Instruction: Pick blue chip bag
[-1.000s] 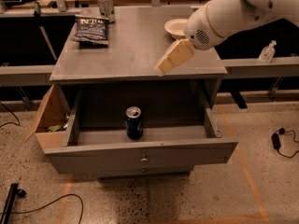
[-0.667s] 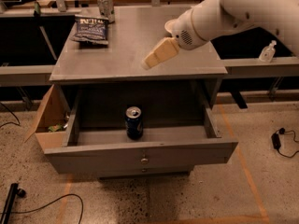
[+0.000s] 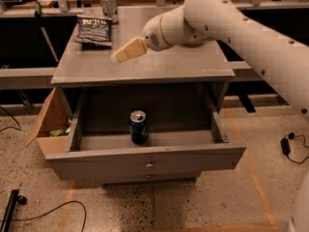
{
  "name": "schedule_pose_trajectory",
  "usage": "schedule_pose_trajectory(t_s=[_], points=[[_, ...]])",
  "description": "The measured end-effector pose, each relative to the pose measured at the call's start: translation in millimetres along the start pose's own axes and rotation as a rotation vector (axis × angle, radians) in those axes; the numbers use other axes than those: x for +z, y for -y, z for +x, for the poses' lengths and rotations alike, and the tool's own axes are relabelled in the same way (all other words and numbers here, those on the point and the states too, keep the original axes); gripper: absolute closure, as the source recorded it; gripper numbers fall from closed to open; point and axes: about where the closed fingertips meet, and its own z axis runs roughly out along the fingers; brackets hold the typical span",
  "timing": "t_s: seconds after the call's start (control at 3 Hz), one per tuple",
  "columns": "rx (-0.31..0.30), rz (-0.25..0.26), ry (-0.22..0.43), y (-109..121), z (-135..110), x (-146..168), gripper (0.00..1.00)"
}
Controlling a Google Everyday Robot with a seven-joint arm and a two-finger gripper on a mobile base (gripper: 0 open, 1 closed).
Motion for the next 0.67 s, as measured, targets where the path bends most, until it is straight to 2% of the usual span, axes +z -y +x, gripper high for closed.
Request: schedule_pose_trajectory(t_s=[0.33, 0.67], points=[[-0.034, 0.000, 0.026, 9, -2, 55, 0.00], [-0.022, 0.047, 0.012, 37, 5, 104, 0.00]])
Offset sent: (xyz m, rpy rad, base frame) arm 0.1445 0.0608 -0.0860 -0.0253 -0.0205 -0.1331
